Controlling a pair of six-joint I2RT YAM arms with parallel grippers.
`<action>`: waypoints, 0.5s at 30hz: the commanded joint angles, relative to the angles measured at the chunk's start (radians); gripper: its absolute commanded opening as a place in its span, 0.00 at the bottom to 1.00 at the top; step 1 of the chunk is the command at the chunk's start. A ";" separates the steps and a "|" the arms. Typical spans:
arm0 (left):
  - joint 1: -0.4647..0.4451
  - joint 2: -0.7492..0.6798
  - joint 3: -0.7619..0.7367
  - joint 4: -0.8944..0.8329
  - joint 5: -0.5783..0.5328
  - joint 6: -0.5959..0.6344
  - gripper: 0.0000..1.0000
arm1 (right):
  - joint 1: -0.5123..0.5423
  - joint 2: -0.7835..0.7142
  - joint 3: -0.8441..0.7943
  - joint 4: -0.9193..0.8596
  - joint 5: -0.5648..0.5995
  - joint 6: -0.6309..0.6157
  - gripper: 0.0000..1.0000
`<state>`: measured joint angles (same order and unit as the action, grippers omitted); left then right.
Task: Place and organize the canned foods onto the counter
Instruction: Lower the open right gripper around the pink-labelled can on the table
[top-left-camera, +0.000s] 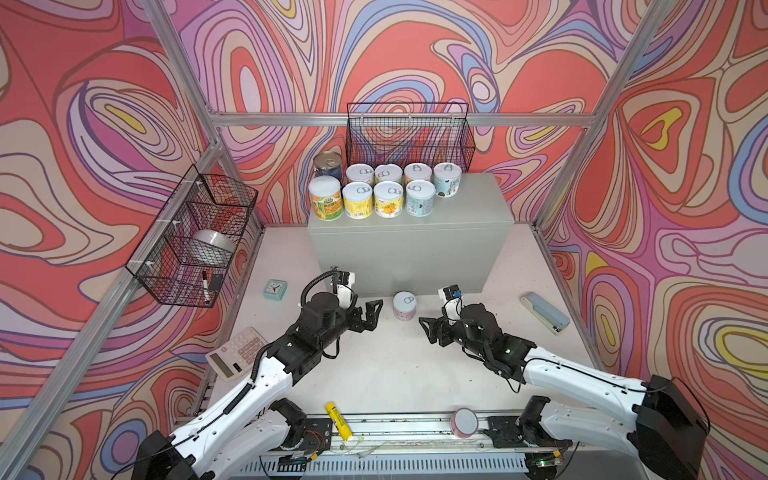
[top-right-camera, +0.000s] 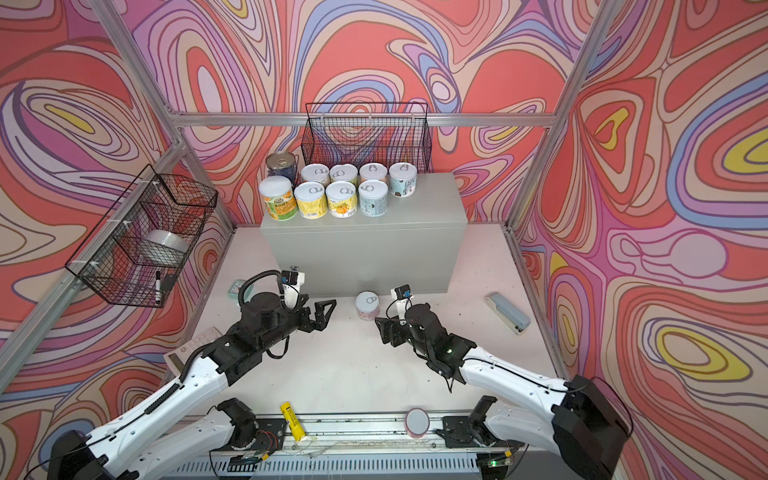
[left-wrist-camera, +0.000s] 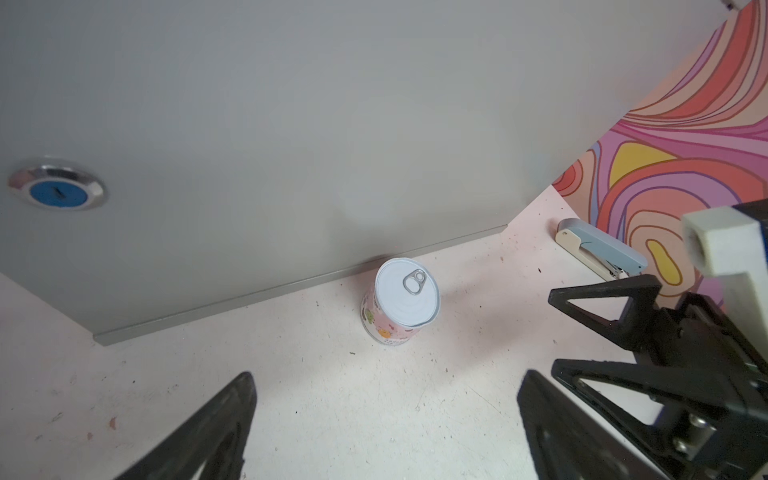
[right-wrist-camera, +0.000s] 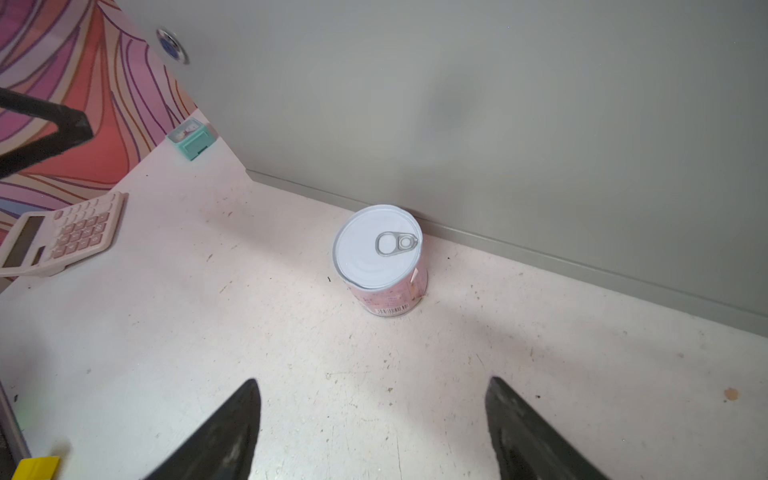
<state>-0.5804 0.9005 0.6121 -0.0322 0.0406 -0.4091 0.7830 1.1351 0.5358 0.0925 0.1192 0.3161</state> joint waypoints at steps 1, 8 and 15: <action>0.007 0.010 -0.009 0.025 0.003 -0.036 1.00 | 0.008 0.056 -0.012 0.119 0.034 0.032 0.94; 0.007 0.036 -0.065 0.097 0.006 -0.098 0.99 | 0.009 0.236 -0.016 0.256 0.033 0.048 0.98; 0.007 0.049 -0.125 0.161 0.011 -0.159 0.98 | 0.010 0.409 0.001 0.451 0.113 0.086 0.98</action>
<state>-0.5804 0.9520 0.5163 0.0803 0.0513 -0.5282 0.7868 1.4975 0.5320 0.4194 0.1883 0.3779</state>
